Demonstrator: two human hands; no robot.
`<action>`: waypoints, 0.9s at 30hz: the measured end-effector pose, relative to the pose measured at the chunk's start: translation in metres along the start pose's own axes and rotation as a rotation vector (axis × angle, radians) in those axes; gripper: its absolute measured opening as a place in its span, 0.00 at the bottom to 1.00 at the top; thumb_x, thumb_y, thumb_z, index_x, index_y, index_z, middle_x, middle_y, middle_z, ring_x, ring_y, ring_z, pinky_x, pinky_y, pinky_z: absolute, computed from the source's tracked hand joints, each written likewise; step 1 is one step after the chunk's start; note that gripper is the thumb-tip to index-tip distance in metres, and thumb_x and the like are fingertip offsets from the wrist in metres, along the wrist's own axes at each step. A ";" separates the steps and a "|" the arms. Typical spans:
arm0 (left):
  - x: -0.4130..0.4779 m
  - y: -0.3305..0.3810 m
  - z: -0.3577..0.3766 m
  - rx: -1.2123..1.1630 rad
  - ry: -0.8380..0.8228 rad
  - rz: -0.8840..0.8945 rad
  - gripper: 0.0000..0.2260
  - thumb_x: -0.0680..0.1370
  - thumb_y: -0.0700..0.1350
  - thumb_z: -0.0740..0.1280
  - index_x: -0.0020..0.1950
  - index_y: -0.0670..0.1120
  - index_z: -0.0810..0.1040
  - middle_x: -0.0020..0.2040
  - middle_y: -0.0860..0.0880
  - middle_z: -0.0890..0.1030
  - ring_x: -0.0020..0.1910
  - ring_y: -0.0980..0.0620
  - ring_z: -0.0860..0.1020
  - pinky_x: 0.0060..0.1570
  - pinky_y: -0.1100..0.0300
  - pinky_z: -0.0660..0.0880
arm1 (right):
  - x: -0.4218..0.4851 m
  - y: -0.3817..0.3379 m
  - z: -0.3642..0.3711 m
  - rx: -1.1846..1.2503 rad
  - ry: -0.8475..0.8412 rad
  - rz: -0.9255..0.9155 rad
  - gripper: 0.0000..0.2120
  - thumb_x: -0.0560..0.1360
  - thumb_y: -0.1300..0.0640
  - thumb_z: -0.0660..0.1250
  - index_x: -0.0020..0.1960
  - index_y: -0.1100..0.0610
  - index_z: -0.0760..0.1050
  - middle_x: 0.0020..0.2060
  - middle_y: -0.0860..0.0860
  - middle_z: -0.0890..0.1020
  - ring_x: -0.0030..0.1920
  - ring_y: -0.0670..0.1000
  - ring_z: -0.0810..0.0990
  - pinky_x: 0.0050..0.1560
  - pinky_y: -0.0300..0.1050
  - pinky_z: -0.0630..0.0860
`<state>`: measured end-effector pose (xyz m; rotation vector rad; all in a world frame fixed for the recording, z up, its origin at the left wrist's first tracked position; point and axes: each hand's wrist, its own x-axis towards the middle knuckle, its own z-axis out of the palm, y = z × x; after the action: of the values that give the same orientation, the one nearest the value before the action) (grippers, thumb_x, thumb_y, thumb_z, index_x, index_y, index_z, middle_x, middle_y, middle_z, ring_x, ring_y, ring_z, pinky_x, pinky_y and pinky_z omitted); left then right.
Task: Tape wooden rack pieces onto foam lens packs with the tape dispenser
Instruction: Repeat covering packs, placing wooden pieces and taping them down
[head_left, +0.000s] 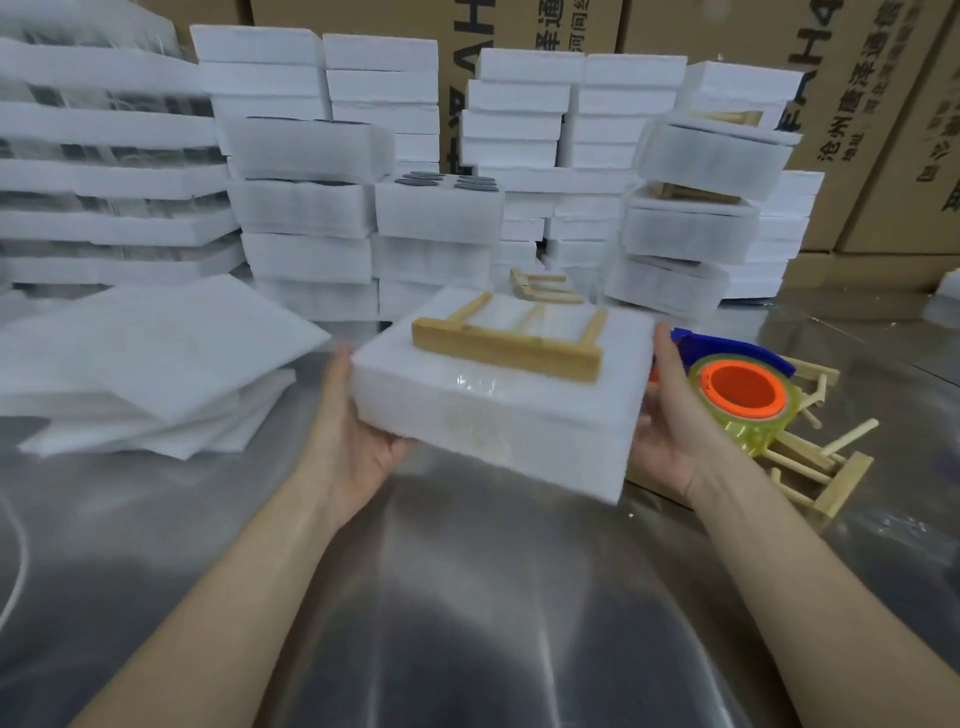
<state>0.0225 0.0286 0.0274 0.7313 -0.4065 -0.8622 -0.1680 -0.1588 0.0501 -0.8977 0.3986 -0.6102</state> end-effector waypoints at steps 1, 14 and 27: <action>0.000 0.000 -0.001 -0.031 0.009 -0.030 0.25 0.77 0.62 0.59 0.66 0.47 0.76 0.62 0.45 0.80 0.61 0.47 0.78 0.53 0.51 0.80 | 0.000 -0.002 0.000 0.045 -0.010 -0.018 0.31 0.69 0.36 0.66 0.62 0.58 0.79 0.58 0.55 0.82 0.57 0.53 0.82 0.59 0.47 0.77; -0.003 -0.026 0.006 0.394 -0.150 0.278 0.54 0.62 0.40 0.76 0.76 0.59 0.44 0.70 0.56 0.72 0.67 0.55 0.73 0.62 0.53 0.74 | -0.008 0.049 0.031 -0.268 -0.302 0.158 0.44 0.59 0.32 0.74 0.70 0.45 0.68 0.67 0.48 0.75 0.64 0.57 0.77 0.62 0.64 0.73; -0.008 -0.016 0.007 0.308 -0.123 -0.050 0.30 0.75 0.71 0.50 0.69 0.58 0.72 0.64 0.51 0.79 0.61 0.50 0.79 0.62 0.48 0.73 | -0.001 0.043 0.016 -0.253 -0.146 -0.035 0.30 0.72 0.46 0.68 0.73 0.44 0.66 0.63 0.51 0.80 0.61 0.55 0.80 0.61 0.55 0.76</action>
<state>0.0048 0.0252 0.0199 0.9781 -0.6418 -0.9051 -0.1462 -0.1282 0.0243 -1.1857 0.3331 -0.5287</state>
